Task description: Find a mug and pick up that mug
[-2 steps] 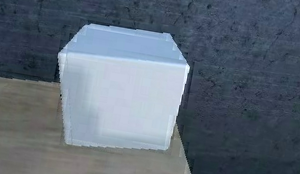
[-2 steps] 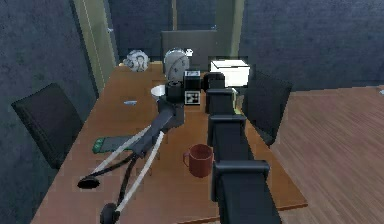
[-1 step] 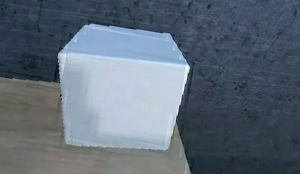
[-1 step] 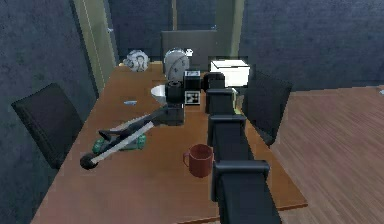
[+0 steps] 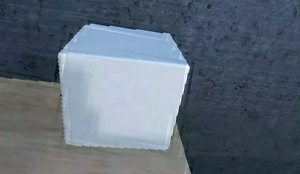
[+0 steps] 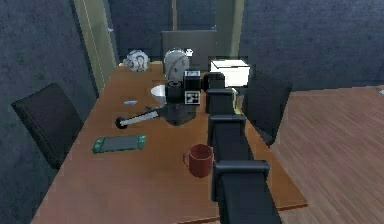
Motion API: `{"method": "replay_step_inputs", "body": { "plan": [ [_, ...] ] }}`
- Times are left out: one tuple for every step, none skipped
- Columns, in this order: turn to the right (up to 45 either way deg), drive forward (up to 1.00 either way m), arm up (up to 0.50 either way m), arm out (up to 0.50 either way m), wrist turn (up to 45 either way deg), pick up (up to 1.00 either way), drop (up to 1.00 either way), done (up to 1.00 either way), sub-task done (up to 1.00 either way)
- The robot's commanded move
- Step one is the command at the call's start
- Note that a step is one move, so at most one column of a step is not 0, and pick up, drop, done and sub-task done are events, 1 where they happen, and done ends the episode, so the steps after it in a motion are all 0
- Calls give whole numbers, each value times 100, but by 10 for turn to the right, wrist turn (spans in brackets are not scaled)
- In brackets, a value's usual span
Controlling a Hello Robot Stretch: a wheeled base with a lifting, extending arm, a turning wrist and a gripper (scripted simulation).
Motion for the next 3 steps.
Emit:
{"method": "replay_step_inputs", "body": {
  "plan": [
    [0, 0, 0, 0, 450, 0, 0, 0, 0],
    [0, 0, 0, 0, 150, 0, 0, 0, 0],
    [0, 0, -30, 0, 0, 0, 0, 0, 0]
  ]
}}
